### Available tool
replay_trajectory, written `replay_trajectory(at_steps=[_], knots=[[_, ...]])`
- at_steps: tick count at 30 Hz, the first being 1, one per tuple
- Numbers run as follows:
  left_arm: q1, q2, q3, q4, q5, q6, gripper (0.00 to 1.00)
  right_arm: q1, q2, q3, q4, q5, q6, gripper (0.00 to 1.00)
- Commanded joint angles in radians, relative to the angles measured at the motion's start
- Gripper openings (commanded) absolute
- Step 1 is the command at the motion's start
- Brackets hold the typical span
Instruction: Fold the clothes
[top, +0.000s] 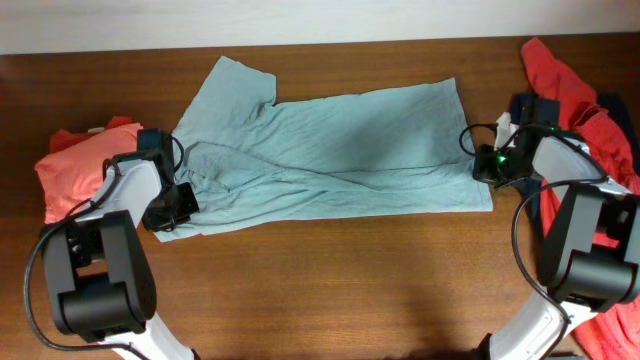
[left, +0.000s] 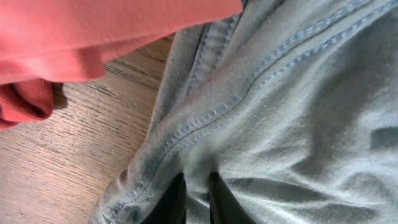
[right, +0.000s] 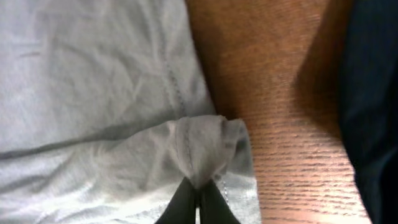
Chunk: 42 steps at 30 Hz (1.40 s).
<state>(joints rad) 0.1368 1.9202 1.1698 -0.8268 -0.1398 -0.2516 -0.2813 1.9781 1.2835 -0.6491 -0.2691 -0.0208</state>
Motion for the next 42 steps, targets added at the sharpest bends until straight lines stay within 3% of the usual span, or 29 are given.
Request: replay_trajectory(at_steps=[1,11,15,16,18,21,33,42], knots=[[0.017,0.092,-0.071,0.006,-0.055,-0.01,0.14,0.007,0.01,0.006,-0.007,-0.021,0.003,0.04],[0.017,0.092,-0.071,0.007,-0.055,-0.01,0.14,0.006,-0.01,0.068,0.013,-0.195,0.004,0.04],[0.017,0.092,-0.071,0.008,-0.055,-0.01,0.14,0.005,-0.008,0.071,0.122,-0.189,0.101,0.06],[0.017,0.092,-0.071,0.008,-0.055,-0.01,0.14,0.005,-0.008,0.071,0.148,-0.184,0.128,0.08],[0.017,0.092,-0.071,0.007,-0.055,-0.01,0.14,0.005,-0.008,0.071,0.183,-0.17,0.171,0.26],[0.017,0.092,-0.071,0.007,-0.055,-0.01,0.14,0.005,-0.008,0.071,0.195,-0.127,0.2,0.3],[0.017,0.092,-0.071,0.007,-0.055,-0.01,0.14,0.007,-0.008,0.063,-0.037,-0.065,0.08,0.3],[0.017,0.092,-0.071,0.007,-0.055,-0.01,0.14,0.007,-0.006,-0.013,-0.13,0.042,0.077,0.29]])
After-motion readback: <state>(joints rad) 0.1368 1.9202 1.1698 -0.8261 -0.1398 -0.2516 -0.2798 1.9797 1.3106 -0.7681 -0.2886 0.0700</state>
